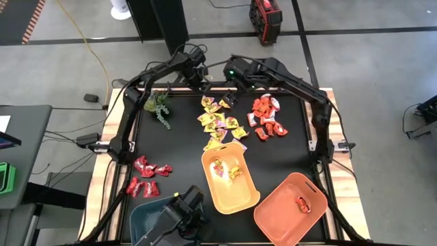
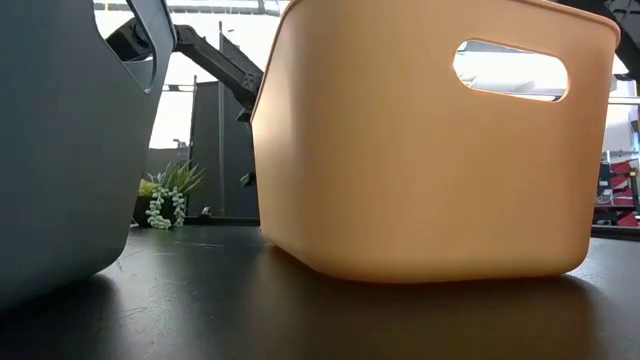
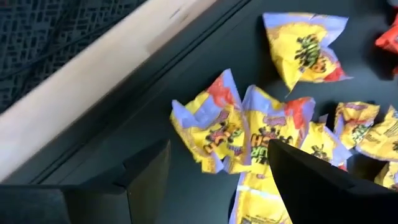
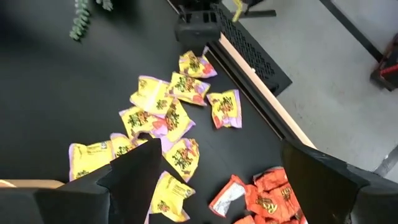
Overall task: Sort candy
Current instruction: Put the yellow candy into the yellow bin
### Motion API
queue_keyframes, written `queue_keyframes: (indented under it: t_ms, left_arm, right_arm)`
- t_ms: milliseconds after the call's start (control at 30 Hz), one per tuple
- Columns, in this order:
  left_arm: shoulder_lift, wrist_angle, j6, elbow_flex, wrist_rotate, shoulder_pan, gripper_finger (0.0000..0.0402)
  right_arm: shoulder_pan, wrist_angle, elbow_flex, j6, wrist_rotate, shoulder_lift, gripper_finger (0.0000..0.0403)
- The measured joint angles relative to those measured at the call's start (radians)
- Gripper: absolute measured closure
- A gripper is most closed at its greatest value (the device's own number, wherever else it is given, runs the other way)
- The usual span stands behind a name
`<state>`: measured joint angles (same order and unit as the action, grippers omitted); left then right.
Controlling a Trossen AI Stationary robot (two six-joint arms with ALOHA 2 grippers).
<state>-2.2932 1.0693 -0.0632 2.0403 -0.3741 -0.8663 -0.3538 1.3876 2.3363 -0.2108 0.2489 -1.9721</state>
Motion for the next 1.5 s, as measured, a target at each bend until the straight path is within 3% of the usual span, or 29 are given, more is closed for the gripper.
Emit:
queue_keyframes:
  t_ms: [567,1100,1267,1500]
  left_arm:
    - [-0.002,0.020,0.032,-0.048,-0.017,0.022,0.0136]
    - [0.000,-0.127,0.040,-0.148,-0.073,0.022,0.0139]
    - [0.000,-0.157,0.040,-0.148,-0.079,0.022,0.0170]
    - [0.000,-0.170,0.040,-0.148,-0.075,0.022,0.0253]
  right_arm:
    - [0.005,-0.039,0.000,0.058,0.002,0.023,0.0058]
    - [0.006,-0.060,0.000,0.061,0.003,0.023,0.0058]
    - [0.006,-0.060,0.000,0.061,0.003,0.023,0.0058]
    - [0.006,-0.060,0.000,0.055,0.003,0.023,0.0058]
